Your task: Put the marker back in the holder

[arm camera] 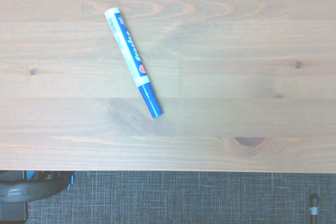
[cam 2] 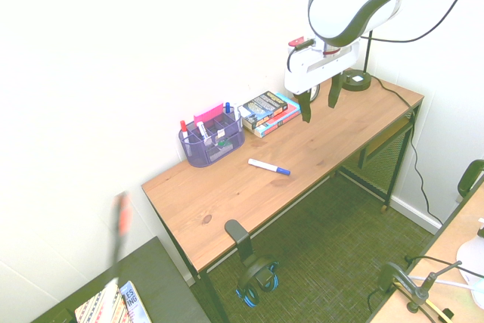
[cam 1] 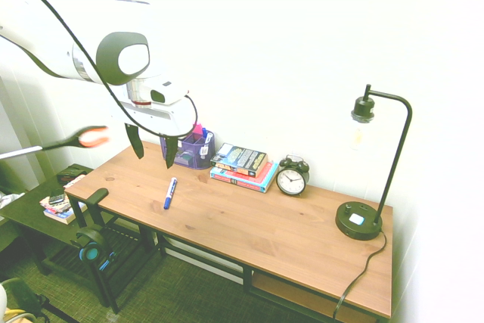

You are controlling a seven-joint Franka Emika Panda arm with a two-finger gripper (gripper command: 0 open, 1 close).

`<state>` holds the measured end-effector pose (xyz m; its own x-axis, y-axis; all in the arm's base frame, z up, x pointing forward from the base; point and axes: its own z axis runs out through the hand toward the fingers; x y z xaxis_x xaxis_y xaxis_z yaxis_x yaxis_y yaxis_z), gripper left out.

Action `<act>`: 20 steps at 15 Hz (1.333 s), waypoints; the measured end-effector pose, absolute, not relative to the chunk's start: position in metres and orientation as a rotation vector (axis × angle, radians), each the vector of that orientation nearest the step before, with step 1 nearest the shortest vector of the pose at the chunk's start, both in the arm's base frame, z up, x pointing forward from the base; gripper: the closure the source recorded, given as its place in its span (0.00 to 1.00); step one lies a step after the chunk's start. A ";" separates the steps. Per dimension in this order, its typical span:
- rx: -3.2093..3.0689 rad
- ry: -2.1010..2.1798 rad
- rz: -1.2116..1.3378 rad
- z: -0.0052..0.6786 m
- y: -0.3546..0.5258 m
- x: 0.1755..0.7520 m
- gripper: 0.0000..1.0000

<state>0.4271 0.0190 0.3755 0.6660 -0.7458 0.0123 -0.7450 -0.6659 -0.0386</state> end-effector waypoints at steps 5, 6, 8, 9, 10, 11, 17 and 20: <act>-2.853 1.230 -0.060 0.380 0.031 0.428 0.00; -2.862 1.206 -0.075 0.384 0.043 0.430 0.00; -2.875 1.174 -0.099 0.391 0.067 0.434 0.00; -2.880 1.161 -0.101 0.392 0.080 0.438 0.00; -2.887 1.146 -0.092 0.390 0.090 0.444 0.00; -2.895 1.134 -0.074 0.385 0.100 0.452 0.00; -2.928 1.066 0.049 0.316 0.143 0.518 0.00; -2.936 1.100 0.065 0.287 0.158 0.554 0.00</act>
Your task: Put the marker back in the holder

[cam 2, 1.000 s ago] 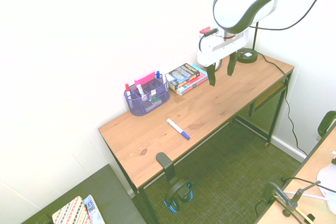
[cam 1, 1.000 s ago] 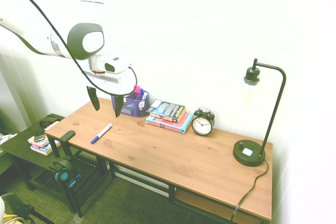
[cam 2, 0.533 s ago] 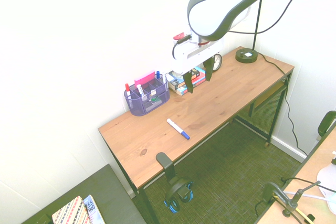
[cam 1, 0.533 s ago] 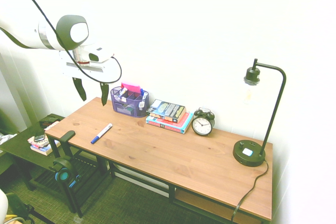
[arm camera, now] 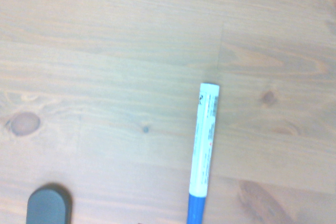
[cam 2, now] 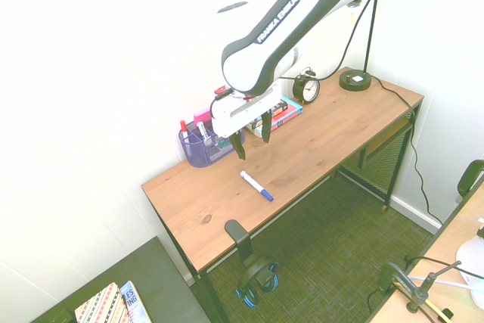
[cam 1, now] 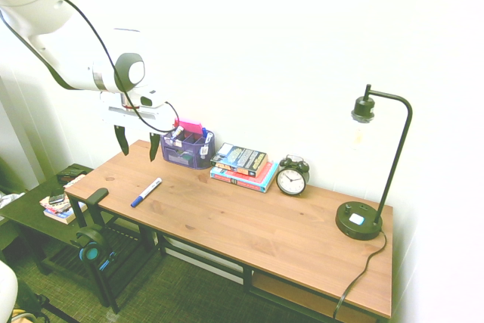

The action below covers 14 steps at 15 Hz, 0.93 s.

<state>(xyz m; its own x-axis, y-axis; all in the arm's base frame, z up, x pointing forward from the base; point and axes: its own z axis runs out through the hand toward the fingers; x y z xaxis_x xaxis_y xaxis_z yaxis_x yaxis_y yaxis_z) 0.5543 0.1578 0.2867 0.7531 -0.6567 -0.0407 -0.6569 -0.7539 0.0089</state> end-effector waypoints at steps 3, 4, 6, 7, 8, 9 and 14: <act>-2.958 1.143 0.090 0.248 0.154 0.581 0.00; -2.971 1.152 0.111 0.233 0.152 0.583 0.00; -3.005 1.120 0.157 0.207 0.149 0.584 0.00; -3.016 1.097 0.167 0.198 0.148 0.585 0.00; -3.023 1.080 0.174 0.193 0.149 0.587 0.00; -3.026 1.063 0.178 0.191 0.150 0.589 0.00; -3.016 0.996 0.228 0.171 0.155 0.599 0.00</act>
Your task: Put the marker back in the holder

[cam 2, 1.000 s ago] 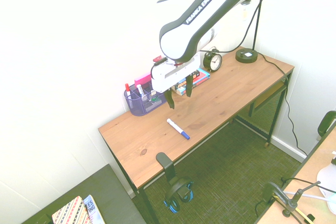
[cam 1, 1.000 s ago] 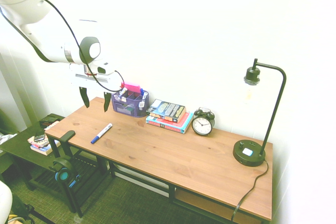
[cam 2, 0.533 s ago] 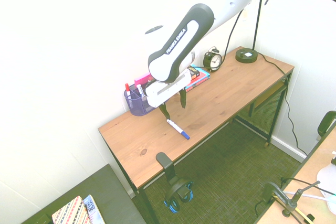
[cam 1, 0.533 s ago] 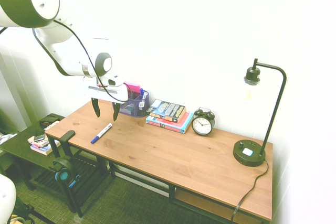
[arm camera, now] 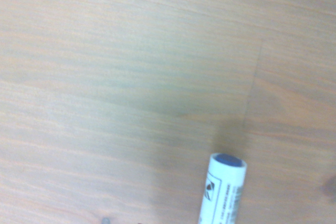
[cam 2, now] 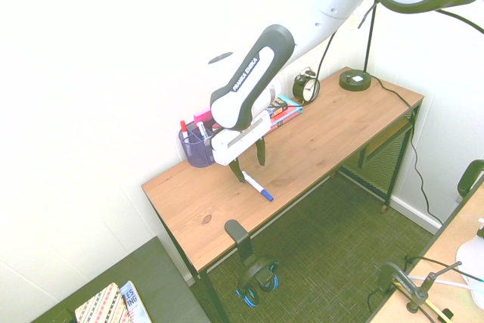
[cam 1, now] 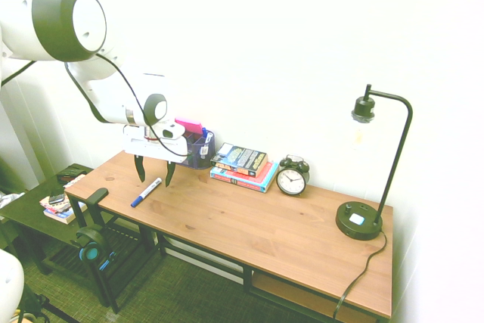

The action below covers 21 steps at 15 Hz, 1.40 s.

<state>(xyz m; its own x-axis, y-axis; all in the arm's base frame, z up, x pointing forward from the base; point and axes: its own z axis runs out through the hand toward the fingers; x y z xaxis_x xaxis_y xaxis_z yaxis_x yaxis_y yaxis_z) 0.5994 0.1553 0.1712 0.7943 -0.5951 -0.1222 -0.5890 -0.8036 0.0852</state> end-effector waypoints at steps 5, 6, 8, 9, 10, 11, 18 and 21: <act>2.944 -0.945 -0.242 0.158 0.164 0.606 1.00; 2.942 -0.943 -0.242 0.158 0.164 0.606 1.00; 2.936 -0.941 -0.239 0.158 0.164 0.607 1.00; 2.935 -0.939 -0.238 0.158 0.164 0.608 1.00; 2.933 -0.938 -0.238 0.158 0.164 0.607 1.00; 2.932 -0.939 -0.238 0.158 0.164 0.607 1.00; 2.921 -0.944 -0.236 0.157 0.159 0.608 1.00; 2.914 -0.941 -0.236 0.156 0.160 0.607 1.00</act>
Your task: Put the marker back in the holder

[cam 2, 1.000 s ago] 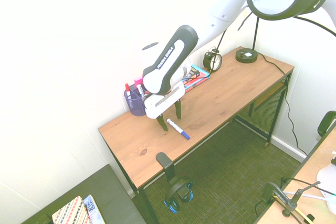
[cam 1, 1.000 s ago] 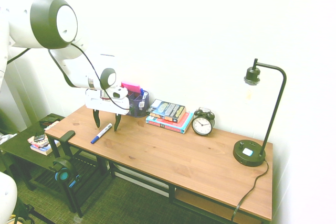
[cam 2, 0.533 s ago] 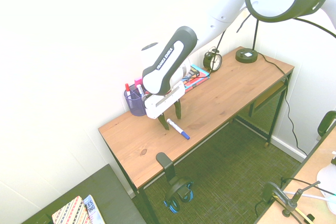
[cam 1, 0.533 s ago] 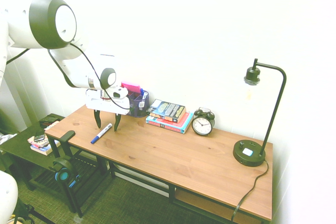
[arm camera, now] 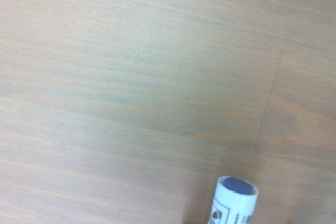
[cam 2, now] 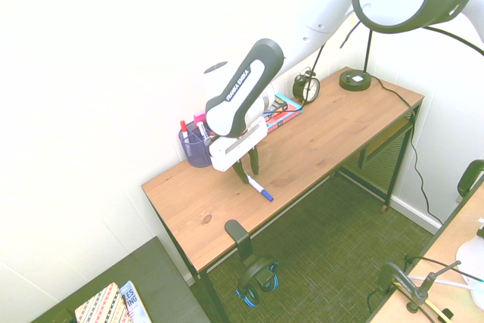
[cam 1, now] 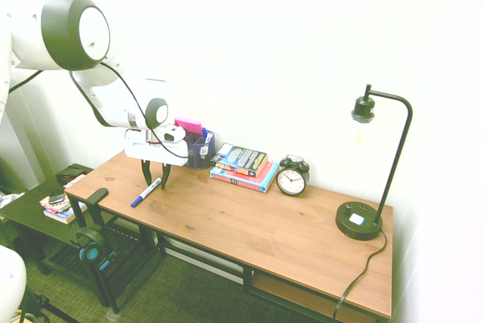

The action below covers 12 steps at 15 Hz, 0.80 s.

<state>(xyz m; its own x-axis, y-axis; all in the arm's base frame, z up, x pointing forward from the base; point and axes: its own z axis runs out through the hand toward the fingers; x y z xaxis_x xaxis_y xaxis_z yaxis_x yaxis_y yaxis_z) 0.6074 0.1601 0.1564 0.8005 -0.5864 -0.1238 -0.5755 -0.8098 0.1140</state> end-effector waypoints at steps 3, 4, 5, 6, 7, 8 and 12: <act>2.909 -0.938 -0.236 0.156 0.162 0.606 1.00; 2.908 -0.937 -0.236 0.156 0.163 0.606 1.00; 2.908 -0.937 -0.236 0.156 0.163 0.606 1.00; 2.908 -0.937 -0.235 0.157 0.164 0.606 1.00; 2.907 -0.939 -0.235 0.157 0.164 0.606 1.00; 2.907 -0.941 -0.235 0.157 0.164 0.606 1.00; 2.909 -0.974 -0.190 0.166 0.156 0.610 1.00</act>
<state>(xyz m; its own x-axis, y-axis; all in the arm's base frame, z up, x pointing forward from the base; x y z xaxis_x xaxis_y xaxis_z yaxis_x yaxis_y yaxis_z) 0.6098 0.1557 0.1662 0.7916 -0.6036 -0.0952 -0.5951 -0.7969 0.1036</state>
